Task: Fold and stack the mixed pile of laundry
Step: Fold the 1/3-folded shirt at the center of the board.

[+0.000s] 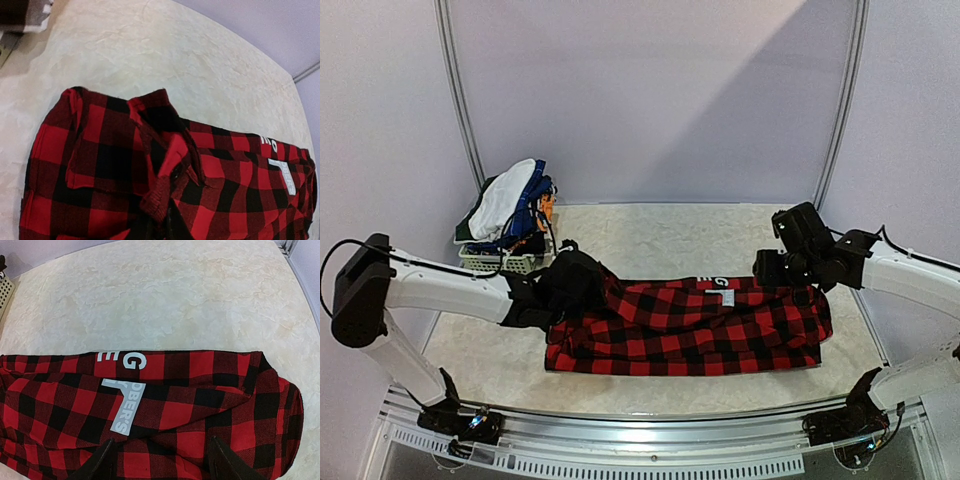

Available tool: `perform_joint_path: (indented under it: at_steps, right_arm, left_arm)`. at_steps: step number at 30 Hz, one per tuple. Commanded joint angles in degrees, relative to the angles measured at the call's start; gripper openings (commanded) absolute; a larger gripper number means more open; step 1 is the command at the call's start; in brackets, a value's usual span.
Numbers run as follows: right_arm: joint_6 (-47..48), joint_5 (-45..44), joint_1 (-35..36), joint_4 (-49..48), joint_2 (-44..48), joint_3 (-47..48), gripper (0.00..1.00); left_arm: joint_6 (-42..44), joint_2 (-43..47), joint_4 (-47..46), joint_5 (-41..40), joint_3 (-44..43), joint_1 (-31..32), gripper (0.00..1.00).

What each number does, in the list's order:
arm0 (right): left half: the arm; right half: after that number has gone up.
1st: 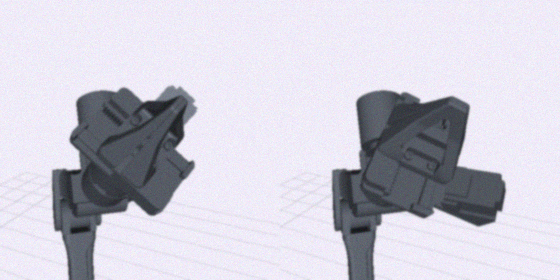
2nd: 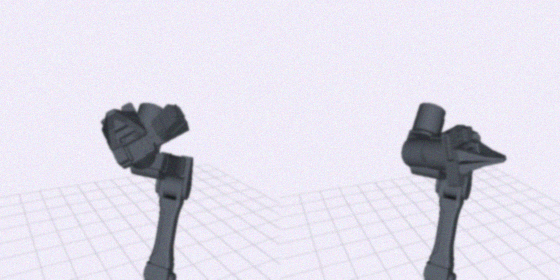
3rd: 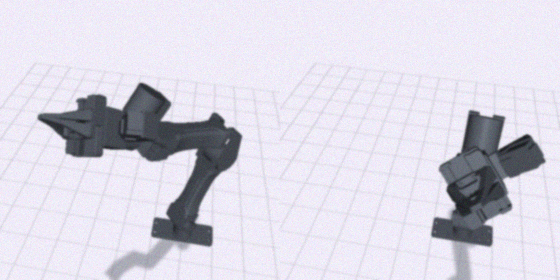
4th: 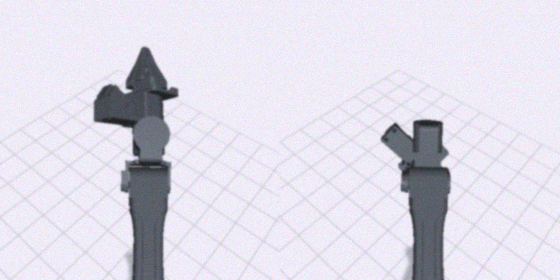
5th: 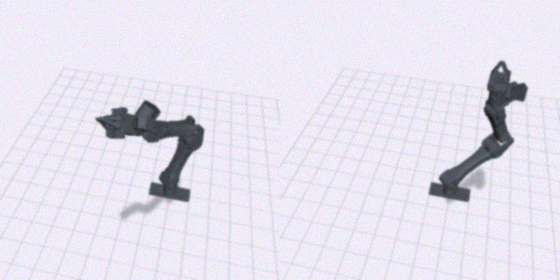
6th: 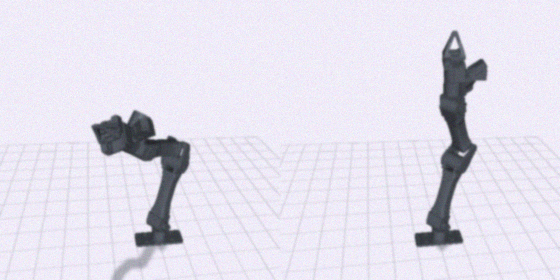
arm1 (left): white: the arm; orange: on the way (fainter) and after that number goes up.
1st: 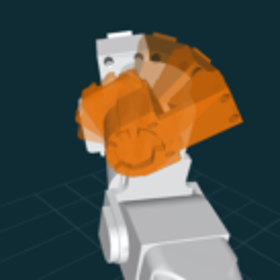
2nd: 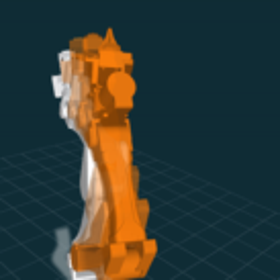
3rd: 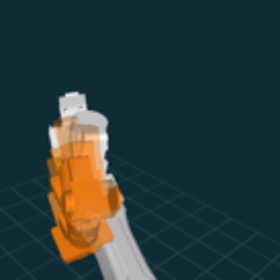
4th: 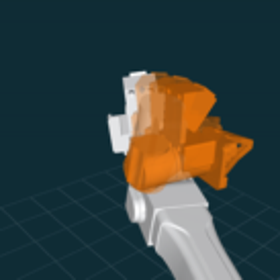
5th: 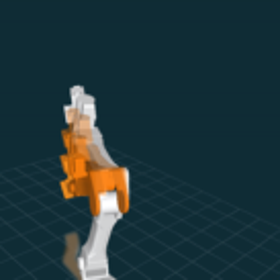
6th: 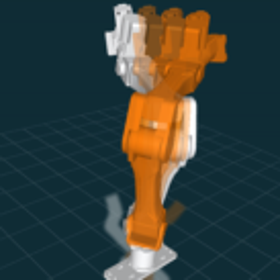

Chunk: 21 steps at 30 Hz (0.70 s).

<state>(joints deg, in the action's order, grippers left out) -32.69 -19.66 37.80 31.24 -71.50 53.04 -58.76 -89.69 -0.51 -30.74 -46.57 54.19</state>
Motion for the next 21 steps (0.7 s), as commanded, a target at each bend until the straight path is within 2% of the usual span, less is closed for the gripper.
perform_joint_path:
  at_steps: [1,2,5,6,8,11,13,17,21]
  right_arm:
    - [0.48,0.96,-0.25,-1.35,-1.12,-1.0,0.63]
    - [0.51,1.13,-0.27,-1.35,-1.23,-1.0,0.63]
    - [0.56,1.75,-0.25,-1.29,-1.53,-1.09,0.63]
    - [0.6,2.06,-0.23,-1.25,-1.6,-1.09,0.62]
    - [0.65,3.12,-0.26,-1.46,-1.62,-1.19,0.62]
    - [1.54,6.83,-0.22,-3.12,-1.41,-1.71,0.62]
    - [2.04,10.81,-0.26,-5.29,-1.2,-2.4,0.62]
    - [2.24,18.7,-0.27,-10.21,-1.89,-4.68,0.6]
    - [0.89,22.96,-0.24,-14.68,-4.54,-7.22,0.58]
  left_arm:
    - [-2.39,2.01,4.51,-1.82,2.49,-0.4,0.19]
    - [-2.22,2.13,5.05,-1.75,2.84,-0.4,0.26]
    - [-3.4,4.23,7.11,-3.52,5.24,-0.28,0.7]
    - [-3.9,5.56,7.41,-4.74,6.31,-0.05,0.81]
    - [-3.91,8.98,8.56,-7.47,8.01,0.54,0.9]
    - [0.36,12.77,10.96,-11.37,7.59,1.8,0.89]
    - [7.62,13.41,9.94,-11.62,6.04,2.34,0.84]
    - [24.45,9.4,5.85,-2.68,0.7,2.31,0.8]
    - [32.7,0.62,10.54,5.56,-9.44,2.18,0.78]
